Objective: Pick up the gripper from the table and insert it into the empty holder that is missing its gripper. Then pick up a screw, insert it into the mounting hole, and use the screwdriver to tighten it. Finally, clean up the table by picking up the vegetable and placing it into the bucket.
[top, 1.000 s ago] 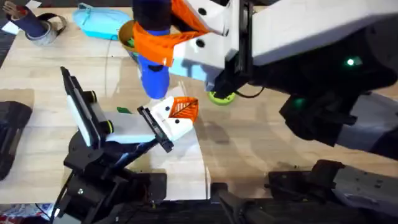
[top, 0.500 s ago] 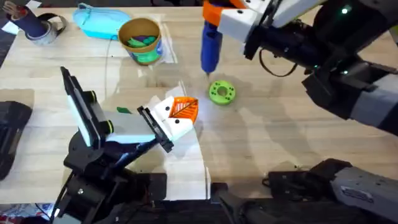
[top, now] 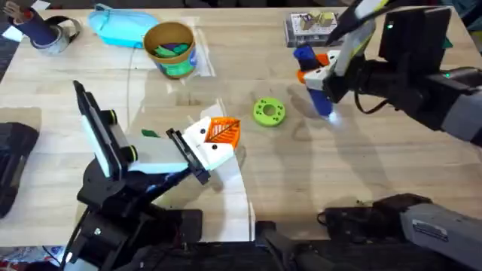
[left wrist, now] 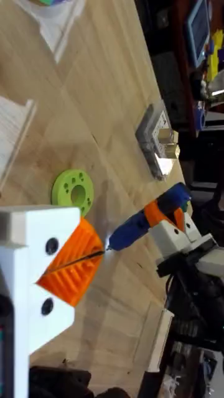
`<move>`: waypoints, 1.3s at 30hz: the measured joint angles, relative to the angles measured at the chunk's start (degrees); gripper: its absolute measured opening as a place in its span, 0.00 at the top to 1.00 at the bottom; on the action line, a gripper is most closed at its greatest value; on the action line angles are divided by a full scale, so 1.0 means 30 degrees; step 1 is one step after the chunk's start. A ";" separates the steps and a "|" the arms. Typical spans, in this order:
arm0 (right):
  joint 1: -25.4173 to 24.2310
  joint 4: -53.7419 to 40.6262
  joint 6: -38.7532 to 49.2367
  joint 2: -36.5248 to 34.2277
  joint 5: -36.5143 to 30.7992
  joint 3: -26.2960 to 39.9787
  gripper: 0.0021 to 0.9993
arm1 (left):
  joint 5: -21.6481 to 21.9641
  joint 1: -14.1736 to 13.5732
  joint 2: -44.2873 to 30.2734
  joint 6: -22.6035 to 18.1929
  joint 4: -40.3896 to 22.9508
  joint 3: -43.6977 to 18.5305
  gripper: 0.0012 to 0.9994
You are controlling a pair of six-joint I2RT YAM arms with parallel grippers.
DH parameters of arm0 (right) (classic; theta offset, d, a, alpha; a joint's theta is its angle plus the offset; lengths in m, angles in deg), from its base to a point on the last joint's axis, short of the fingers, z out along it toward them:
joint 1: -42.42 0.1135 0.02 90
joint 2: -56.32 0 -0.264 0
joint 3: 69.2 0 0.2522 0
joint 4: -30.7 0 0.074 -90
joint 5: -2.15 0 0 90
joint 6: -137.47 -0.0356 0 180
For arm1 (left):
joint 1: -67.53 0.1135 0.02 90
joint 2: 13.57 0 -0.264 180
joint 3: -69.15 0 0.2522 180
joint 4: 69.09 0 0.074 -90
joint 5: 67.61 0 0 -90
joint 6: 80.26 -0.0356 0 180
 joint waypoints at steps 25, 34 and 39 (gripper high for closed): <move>0.1898 -0.0368 0.7109 -0.5311 -0.5359 0.0716 0.00 | 0.0000 0.0000 0.0000 0.0000 0.0001 0.0000 0.99; 0.2049 -0.4358 0.2627 0.0776 -0.5169 0.0587 0.00 | -0.0004 0.0000 -0.0001 0.0003 -0.0003 0.0000 0.99; 0.2957 -0.7418 -0.1373 0.4406 -0.5053 0.0583 0.00 | 0.0000 0.0000 0.0003 0.0003 -0.0003 0.0000 0.99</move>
